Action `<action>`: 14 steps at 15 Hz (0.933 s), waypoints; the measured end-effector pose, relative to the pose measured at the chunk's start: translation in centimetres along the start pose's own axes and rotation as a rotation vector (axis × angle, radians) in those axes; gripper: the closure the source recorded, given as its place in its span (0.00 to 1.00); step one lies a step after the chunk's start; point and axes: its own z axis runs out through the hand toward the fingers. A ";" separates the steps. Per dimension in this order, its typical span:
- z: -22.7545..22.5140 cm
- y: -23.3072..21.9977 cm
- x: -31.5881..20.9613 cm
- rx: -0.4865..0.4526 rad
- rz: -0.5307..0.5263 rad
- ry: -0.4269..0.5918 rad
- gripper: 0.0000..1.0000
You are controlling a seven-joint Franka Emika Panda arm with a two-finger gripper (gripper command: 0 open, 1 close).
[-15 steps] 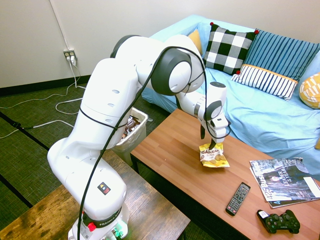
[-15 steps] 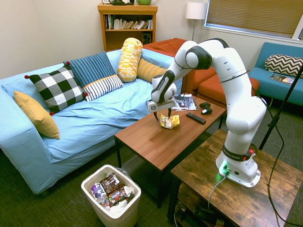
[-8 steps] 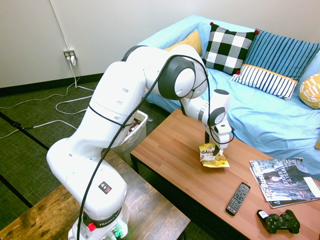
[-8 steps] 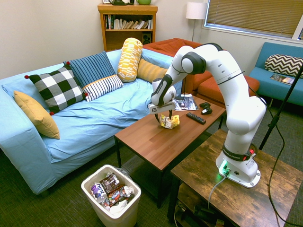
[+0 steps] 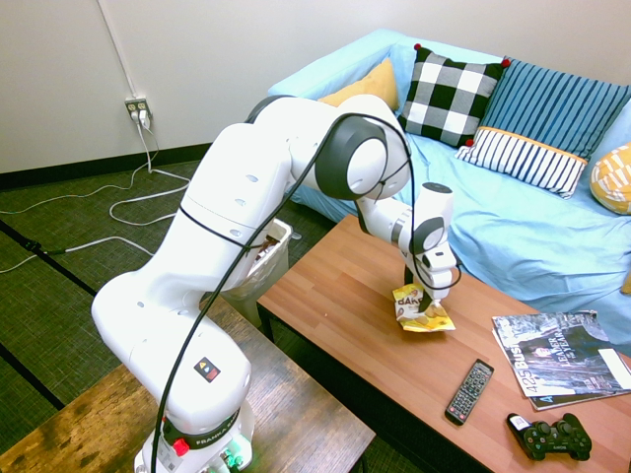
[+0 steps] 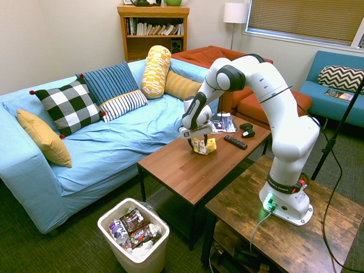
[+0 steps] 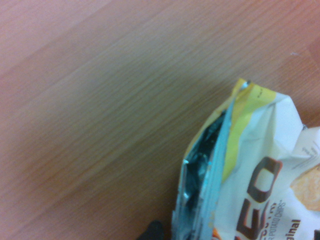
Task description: Throw the chip bag in the trash bin
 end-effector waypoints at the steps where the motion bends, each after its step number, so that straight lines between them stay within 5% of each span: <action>1: 0.2 0.0 0.0 -0.001 0.003 -0.003 1.00; 14: 0.8 0.7 0.4 0.031 0.021 -0.008 1.00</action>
